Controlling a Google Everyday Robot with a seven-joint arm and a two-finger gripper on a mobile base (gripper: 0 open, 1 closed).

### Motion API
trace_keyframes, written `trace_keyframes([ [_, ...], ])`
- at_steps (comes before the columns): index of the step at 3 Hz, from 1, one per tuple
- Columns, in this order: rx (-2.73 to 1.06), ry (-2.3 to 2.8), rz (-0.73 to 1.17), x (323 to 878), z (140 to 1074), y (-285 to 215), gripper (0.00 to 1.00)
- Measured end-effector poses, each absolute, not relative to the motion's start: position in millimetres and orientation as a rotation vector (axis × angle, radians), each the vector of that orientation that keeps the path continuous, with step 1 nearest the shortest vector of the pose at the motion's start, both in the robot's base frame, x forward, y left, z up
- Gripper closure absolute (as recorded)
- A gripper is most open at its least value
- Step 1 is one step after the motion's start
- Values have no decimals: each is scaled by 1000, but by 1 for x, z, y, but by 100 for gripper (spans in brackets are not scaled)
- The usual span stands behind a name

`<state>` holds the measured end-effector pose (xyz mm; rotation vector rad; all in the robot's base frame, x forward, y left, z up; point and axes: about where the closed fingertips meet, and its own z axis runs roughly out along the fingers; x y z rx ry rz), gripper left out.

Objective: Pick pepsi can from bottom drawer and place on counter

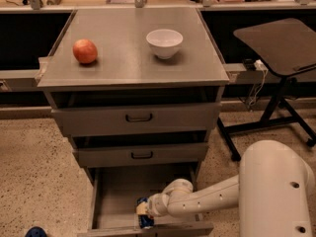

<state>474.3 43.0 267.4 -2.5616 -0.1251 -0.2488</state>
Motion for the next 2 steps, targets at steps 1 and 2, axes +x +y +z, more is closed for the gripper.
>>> trace_keyframes([
  [1,-2562,-125,-248,474,267,43,100],
  [2,-2515,-137,-266,472,273,44,100],
])
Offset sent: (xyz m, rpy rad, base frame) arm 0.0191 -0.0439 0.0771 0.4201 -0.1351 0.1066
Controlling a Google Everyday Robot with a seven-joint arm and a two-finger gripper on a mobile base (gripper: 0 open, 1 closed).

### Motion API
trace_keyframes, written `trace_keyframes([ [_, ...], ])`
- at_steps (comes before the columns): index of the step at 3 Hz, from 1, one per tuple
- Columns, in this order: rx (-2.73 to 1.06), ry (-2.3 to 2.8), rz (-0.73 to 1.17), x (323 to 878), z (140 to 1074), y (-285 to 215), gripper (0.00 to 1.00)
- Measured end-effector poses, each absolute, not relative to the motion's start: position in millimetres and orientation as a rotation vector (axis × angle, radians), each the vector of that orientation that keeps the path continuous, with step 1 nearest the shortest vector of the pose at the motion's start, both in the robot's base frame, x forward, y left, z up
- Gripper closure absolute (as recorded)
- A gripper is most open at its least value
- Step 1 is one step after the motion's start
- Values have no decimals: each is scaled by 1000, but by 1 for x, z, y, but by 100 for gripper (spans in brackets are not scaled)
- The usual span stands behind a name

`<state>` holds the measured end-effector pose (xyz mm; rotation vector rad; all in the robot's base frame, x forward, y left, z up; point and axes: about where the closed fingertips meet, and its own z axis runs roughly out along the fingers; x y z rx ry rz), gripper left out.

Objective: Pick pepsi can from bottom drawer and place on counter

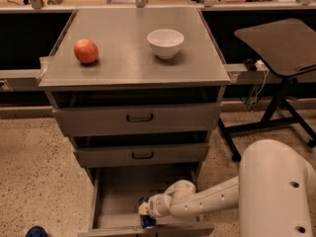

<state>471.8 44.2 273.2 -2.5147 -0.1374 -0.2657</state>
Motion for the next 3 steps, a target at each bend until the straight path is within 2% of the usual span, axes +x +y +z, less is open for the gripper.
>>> trace_keyframes([
  [1,-2429,-249,-400,455,314,3,100],
  [2,-2389,-405,-616,414,387,-107,100],
  [3,-2328,-465,-781,403,444,-163,100],
])
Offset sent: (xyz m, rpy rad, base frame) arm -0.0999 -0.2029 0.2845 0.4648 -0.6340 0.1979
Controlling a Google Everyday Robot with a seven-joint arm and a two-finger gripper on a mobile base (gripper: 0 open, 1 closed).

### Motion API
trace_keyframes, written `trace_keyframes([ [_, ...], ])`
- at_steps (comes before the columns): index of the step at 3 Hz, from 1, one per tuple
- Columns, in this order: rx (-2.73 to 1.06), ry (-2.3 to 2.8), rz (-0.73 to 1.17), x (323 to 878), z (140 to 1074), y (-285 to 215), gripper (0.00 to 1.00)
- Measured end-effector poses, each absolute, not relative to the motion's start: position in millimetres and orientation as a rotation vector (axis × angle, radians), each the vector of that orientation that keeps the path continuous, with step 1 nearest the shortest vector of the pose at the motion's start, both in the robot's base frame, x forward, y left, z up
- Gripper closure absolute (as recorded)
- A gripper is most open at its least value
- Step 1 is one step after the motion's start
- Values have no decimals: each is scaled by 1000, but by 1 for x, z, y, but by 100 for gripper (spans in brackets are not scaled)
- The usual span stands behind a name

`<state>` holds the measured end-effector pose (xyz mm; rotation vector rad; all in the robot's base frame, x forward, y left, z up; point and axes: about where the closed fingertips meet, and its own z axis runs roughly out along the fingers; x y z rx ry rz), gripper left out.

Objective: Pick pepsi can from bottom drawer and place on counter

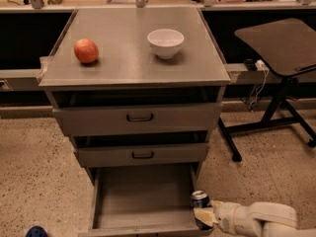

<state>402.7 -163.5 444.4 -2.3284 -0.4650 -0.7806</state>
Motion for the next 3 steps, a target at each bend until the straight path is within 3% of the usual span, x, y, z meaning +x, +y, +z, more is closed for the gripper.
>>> trace_keyframes([
  [1,-2247,-489,-796,398,459,-150,100],
  [3,-2294,-703,-842,471,579,-144,100],
])
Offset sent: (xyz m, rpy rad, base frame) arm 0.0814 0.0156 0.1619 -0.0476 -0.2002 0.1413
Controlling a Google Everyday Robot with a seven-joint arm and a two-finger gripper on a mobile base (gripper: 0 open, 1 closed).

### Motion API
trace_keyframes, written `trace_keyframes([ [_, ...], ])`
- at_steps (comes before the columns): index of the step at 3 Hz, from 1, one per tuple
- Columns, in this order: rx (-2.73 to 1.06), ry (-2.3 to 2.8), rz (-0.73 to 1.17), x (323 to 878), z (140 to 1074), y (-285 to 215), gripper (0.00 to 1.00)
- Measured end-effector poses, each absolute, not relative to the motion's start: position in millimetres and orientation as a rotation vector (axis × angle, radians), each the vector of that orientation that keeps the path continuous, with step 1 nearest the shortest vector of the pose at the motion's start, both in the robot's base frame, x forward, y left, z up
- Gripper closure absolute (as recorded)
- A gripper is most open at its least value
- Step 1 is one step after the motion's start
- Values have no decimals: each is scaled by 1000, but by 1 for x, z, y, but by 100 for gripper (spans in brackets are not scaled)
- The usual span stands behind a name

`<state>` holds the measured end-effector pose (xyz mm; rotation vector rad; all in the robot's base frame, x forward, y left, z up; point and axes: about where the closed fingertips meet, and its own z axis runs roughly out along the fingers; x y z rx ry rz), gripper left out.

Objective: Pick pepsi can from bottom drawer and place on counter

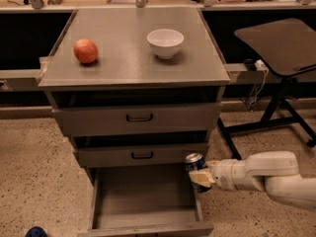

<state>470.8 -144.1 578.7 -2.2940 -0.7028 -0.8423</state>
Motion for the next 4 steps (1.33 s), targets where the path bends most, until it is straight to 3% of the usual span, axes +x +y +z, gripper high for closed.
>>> trace_keyframes([
  [1,-2306,-873,-917,507,666,-138,100],
  [3,-2325,-917,-931,512,696,-135,100],
  [4,-2275,-917,-986,543,719,-129,100],
])
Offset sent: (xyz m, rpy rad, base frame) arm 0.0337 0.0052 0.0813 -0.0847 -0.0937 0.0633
